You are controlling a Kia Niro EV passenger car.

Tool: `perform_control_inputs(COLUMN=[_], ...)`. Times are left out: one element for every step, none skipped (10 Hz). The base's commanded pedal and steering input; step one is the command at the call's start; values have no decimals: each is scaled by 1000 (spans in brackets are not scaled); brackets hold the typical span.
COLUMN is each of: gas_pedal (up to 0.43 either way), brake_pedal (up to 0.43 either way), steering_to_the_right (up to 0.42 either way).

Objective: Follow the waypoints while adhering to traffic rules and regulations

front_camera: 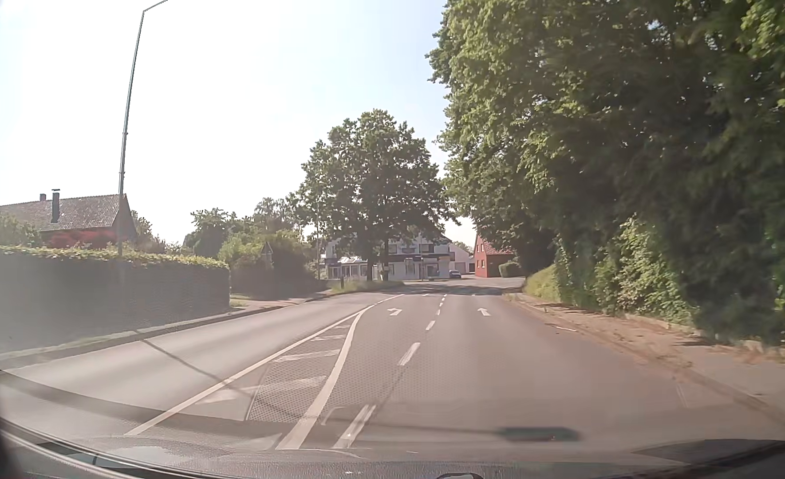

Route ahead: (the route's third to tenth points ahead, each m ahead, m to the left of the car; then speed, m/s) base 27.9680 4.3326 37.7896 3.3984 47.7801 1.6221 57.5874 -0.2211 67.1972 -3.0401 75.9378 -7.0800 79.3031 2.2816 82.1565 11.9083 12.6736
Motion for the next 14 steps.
perform_control_inputs(gas_pedal=[87, 87, 79, 79, 59, 47, 47, 39, 39, 28, 0, 0, 0, 0], brake_pedal=[0, 0, 0, 0, 0, 0, 0, 0, 0, 0, 0, 0, 0, 0], steering_to_the_right=[-6, -7, -5, -3, -2, -2, -2, -2, -2, -2, 0, 0, 0, 0])
